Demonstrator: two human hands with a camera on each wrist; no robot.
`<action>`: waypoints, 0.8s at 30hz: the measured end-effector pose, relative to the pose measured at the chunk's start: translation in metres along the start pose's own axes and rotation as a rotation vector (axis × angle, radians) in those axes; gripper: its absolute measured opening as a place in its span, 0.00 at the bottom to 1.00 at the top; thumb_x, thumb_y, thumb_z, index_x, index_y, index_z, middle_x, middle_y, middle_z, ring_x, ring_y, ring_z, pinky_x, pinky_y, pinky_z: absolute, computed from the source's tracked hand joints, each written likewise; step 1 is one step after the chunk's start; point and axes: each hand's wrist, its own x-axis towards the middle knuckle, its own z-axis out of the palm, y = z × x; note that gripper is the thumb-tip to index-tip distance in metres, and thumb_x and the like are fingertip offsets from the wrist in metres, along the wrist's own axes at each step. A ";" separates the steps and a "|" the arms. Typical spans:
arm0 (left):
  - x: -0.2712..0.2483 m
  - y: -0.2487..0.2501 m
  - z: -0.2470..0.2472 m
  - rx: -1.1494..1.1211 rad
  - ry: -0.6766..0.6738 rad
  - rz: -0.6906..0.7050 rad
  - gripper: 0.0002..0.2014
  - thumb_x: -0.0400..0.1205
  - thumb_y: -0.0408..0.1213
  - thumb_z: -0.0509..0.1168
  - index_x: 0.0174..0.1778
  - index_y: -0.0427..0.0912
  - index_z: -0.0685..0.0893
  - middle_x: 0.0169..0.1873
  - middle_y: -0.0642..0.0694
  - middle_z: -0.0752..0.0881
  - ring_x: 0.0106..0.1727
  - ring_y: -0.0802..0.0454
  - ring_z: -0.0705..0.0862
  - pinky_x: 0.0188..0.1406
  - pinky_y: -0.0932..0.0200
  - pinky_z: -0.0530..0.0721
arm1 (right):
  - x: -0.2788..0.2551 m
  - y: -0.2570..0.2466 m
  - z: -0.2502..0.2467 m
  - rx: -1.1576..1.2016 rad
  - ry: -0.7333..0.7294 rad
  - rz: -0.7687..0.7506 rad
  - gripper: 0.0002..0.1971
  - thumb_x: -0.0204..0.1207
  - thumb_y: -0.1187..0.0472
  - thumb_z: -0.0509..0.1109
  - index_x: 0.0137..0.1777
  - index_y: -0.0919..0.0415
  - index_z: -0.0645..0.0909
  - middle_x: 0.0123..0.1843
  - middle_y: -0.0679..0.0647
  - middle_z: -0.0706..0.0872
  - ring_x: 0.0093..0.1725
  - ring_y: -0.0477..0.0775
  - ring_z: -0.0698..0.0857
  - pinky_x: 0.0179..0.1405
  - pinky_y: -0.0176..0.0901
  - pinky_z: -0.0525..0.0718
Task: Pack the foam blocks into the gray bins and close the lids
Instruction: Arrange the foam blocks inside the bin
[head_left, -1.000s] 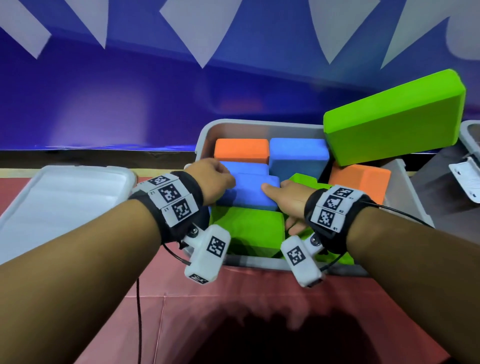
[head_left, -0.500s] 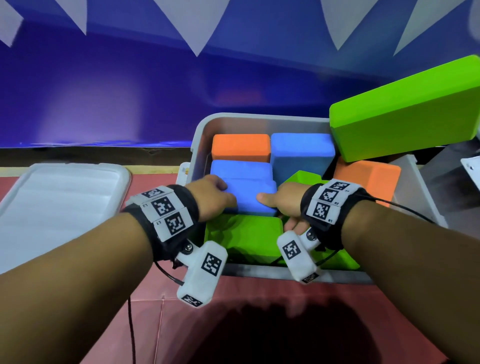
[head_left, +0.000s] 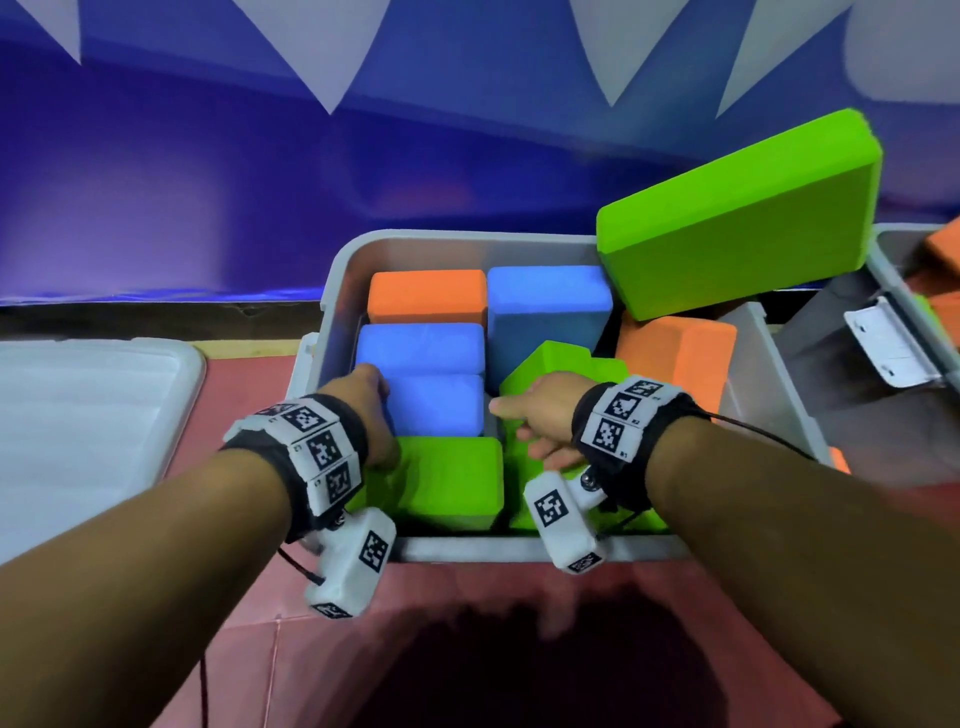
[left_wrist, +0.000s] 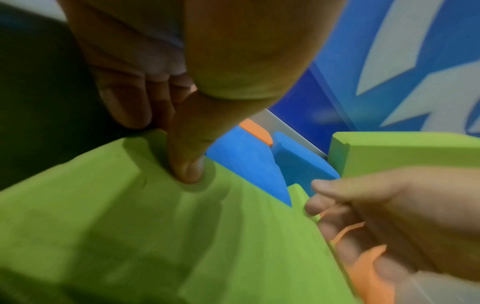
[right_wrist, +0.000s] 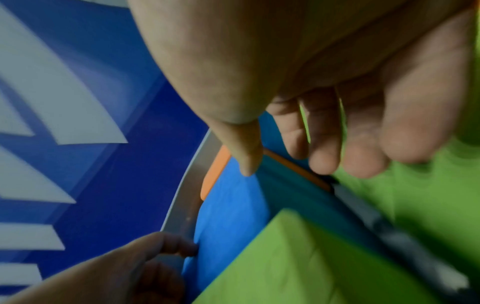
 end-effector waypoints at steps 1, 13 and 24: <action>-0.003 0.003 -0.001 0.054 0.006 0.010 0.29 0.65 0.36 0.77 0.61 0.47 0.74 0.49 0.45 0.85 0.46 0.44 0.87 0.43 0.54 0.87 | 0.001 0.002 -0.012 -0.076 0.080 -0.024 0.17 0.76 0.46 0.73 0.40 0.59 0.76 0.40 0.59 0.83 0.35 0.59 0.82 0.34 0.44 0.81; -0.020 0.038 0.021 0.003 -0.040 0.194 0.18 0.73 0.39 0.71 0.59 0.52 0.79 0.53 0.50 0.86 0.53 0.47 0.85 0.53 0.59 0.83 | 0.013 0.033 -0.037 -0.449 0.163 0.113 0.42 0.73 0.34 0.70 0.77 0.66 0.70 0.76 0.62 0.75 0.73 0.63 0.76 0.71 0.50 0.75; -0.025 0.035 0.028 0.001 -0.124 0.193 0.11 0.76 0.48 0.70 0.52 0.56 0.78 0.52 0.51 0.85 0.53 0.49 0.84 0.54 0.59 0.81 | 0.027 0.028 -0.041 -0.505 0.166 0.108 0.44 0.68 0.29 0.70 0.75 0.62 0.74 0.72 0.60 0.79 0.69 0.62 0.80 0.67 0.49 0.76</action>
